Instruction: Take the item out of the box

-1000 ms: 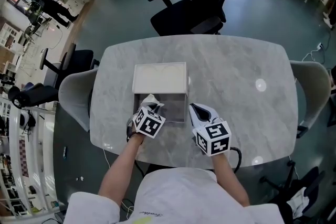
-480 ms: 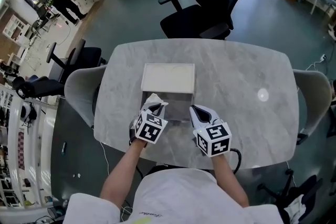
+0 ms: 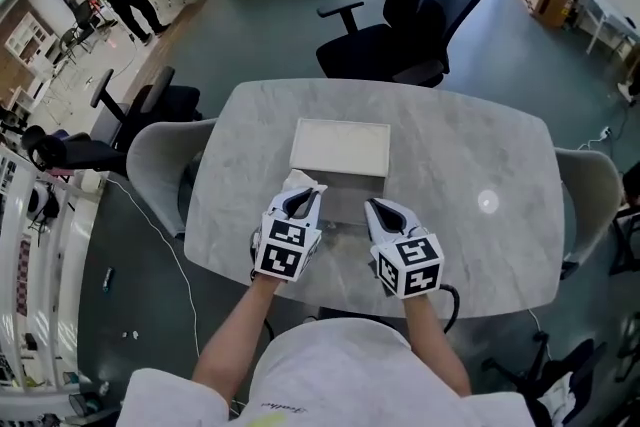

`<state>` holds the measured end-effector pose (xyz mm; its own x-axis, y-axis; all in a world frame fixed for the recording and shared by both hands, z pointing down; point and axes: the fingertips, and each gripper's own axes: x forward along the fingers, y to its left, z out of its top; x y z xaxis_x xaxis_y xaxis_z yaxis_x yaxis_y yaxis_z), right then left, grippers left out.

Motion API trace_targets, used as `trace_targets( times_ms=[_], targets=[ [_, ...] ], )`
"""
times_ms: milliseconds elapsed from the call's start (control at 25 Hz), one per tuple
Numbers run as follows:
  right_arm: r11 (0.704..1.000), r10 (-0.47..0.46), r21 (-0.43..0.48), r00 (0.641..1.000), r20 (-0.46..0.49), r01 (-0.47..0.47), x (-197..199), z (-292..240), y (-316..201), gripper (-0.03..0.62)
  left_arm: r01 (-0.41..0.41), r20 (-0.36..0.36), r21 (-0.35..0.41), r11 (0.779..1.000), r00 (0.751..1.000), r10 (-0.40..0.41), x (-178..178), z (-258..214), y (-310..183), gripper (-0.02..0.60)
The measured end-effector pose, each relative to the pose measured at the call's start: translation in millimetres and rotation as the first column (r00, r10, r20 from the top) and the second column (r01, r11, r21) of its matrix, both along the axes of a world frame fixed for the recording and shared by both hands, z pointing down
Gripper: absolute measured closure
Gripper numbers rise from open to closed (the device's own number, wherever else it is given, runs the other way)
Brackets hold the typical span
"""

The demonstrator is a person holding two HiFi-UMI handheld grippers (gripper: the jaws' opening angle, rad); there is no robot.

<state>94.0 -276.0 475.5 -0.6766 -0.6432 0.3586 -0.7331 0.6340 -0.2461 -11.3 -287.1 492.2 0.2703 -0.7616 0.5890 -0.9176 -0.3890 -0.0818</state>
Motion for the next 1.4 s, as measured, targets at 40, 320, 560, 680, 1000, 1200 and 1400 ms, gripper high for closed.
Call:
trace_targets(
  times_ms=[40, 320, 560, 680, 1000, 1200, 1400],
  targets=[
    [1.000, 0.003, 0.008, 1.000, -0.005, -0.003, -5, -3, 3, 0.591, 0.007, -0.017, 0.013, 1.000, 1.000, -0.007, -5, -3, 4, 0.551],
    [0.996, 0.055, 0.072, 0.998, -0.041, -0.052, -21, -21, 27, 0.591, -0.005, -0.125, 0.067, 0.998, 0.992, 0.013, -20, -20, 31, 0.549],
    [0.990, 0.099, 0.103, 0.993, -0.066, -0.092, -32, -29, 58, 0.591, -0.031, -0.197, 0.110, 0.993, 0.979, 0.053, -28, -32, 59, 0.549],
    [0.987, 0.119, 0.115, 0.990, -0.078, -0.110, -37, -32, 76, 0.591, -0.031, -0.229, 0.121, 0.992, 0.972, 0.058, -37, -36, 74, 0.549],
    [0.980, 0.149, 0.148, 0.985, -0.091, -0.134, -48, -36, 118, 0.591, -0.041, -0.279, 0.125, 0.991, 0.957, 0.075, -48, -34, 105, 0.549],
    [0.974, 0.178, 0.154, 0.980, -0.085, -0.163, -48, -38, 127, 0.591, -0.044, -0.292, 0.124, 0.991, 0.953, 0.079, -54, -35, 113, 0.549],
    [0.971, 0.191, 0.161, 0.978, -0.084, -0.176, -48, -40, 130, 0.591, -0.040, -0.294, 0.121, 0.992, 0.953, 0.074, -60, -36, 117, 0.549]
  ],
)
